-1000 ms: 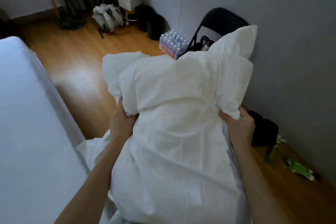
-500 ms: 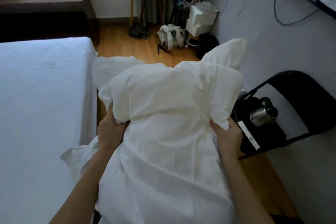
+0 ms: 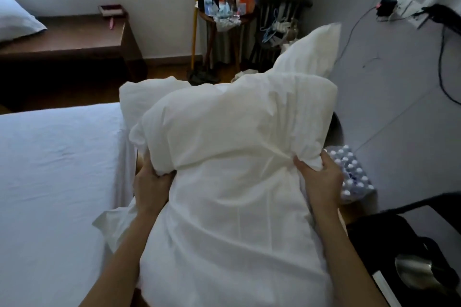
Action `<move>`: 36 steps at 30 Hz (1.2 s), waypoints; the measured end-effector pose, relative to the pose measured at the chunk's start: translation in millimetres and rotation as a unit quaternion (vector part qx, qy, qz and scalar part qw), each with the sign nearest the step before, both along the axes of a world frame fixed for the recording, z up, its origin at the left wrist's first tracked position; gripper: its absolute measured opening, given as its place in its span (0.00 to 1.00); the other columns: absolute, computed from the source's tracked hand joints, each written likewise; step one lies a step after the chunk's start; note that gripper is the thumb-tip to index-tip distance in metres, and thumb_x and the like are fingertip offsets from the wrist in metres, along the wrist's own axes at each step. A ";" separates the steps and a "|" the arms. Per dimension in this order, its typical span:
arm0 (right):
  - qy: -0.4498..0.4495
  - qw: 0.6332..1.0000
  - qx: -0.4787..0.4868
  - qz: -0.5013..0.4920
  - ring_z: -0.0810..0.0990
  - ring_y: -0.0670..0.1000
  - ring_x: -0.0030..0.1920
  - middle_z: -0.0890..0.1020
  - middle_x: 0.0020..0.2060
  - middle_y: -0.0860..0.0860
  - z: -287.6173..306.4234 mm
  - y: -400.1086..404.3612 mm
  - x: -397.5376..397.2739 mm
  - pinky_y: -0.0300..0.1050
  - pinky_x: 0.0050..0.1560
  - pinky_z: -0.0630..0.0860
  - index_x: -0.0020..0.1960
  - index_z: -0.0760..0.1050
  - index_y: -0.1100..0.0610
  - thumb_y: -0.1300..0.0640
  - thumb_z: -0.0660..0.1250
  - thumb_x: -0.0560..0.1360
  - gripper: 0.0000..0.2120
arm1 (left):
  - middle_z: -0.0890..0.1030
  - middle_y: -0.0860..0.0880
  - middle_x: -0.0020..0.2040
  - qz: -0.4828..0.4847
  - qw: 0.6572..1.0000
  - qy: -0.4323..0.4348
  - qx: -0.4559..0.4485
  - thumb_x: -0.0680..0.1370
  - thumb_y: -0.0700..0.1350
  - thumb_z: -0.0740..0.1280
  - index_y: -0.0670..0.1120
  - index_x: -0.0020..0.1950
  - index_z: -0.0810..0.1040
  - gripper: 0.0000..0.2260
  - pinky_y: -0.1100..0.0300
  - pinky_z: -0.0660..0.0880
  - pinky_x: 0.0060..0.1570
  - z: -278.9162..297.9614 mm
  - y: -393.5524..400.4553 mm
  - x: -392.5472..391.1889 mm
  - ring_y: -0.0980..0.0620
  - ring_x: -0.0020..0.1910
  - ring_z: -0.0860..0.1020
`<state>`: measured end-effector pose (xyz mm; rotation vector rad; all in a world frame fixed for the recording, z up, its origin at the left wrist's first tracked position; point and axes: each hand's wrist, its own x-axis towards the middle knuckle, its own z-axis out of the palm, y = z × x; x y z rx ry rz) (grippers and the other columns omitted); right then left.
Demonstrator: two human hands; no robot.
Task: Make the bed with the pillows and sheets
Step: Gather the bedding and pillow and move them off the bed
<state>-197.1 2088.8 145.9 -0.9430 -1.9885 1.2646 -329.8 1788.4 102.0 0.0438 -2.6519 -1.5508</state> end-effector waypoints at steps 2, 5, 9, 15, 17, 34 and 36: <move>0.002 1.000 0.005 0.019 0.78 0.45 0.47 0.82 0.47 0.46 -9.1 25.5 -52.8 0.29 0.42 0.68 0.58 0.80 0.56 0.49 0.76 0.68 0.21 | 0.78 0.50 0.34 0.020 1.000 -0.017 -0.008 0.64 0.59 0.67 0.53 0.66 0.71 0.31 0.52 0.73 0.37 -9.7 23.6 -43.1 0.41 0.38 0.78; 0.016 0.998 0.008 0.059 0.78 0.46 0.46 0.83 0.48 0.48 -23.1 71.5 -150.3 0.24 0.39 0.68 0.60 0.79 0.56 0.49 0.76 0.68 0.23 | 0.80 0.48 0.40 0.046 0.999 -0.021 0.006 0.65 0.58 0.69 0.54 0.66 0.71 0.30 0.51 0.75 0.41 -25.0 65.1 -113.6 0.42 0.43 0.79; 0.014 0.990 -0.001 0.143 0.79 0.46 0.46 0.84 0.48 0.48 -17.7 124.5 -278.2 0.23 0.37 0.68 0.60 0.79 0.57 0.52 0.75 0.70 0.20 | 0.81 0.48 0.40 0.116 0.993 -0.021 0.019 0.65 0.57 0.70 0.60 0.68 0.66 0.31 0.46 0.78 0.44 -18.6 112.7 -198.6 0.44 0.42 0.79; -0.006 0.972 -0.013 0.235 0.80 0.45 0.47 0.83 0.48 0.47 -6.3 167.2 -439.4 0.29 0.41 0.70 0.61 0.79 0.55 0.51 0.75 0.70 0.21 | 0.77 0.49 0.32 0.199 0.980 -0.026 0.012 0.65 0.58 0.66 0.61 0.75 0.61 0.38 0.58 0.71 0.33 6.0 147.4 -300.0 0.48 0.34 0.76; -0.009 0.968 -0.017 0.249 0.80 0.47 0.47 0.84 0.48 0.48 -9.3 174.1 -486.6 0.32 0.42 0.72 0.61 0.79 0.55 0.51 0.75 0.70 0.21 | 0.76 0.51 0.33 0.215 0.977 -0.015 0.004 0.67 0.55 0.66 0.61 0.75 0.60 0.37 0.61 0.67 0.31 7.0 156.4 -331.4 0.52 0.33 0.75; -0.044 0.951 -0.003 0.306 0.83 0.48 0.47 0.84 0.44 0.45 -18.0 86.2 -897.2 0.42 0.44 0.77 0.59 0.80 0.53 0.52 0.75 0.70 0.18 | 0.74 0.50 0.36 0.262 0.962 -0.074 -0.019 0.73 0.57 0.66 0.61 0.78 0.52 0.37 0.57 0.67 0.37 -20.3 73.7 -709.6 0.47 0.36 0.72; -0.033 0.950 -0.003 0.310 0.83 0.47 0.48 0.83 0.45 0.42 -10.6 66.9 -941.2 0.45 0.47 0.78 0.60 0.80 0.51 0.52 0.75 0.70 0.18 | 0.73 0.54 0.33 0.267 0.961 -0.075 -0.015 0.69 0.59 0.64 0.61 0.78 0.52 0.39 0.58 0.66 0.32 -12.2 53.3 -751.2 0.48 0.34 0.72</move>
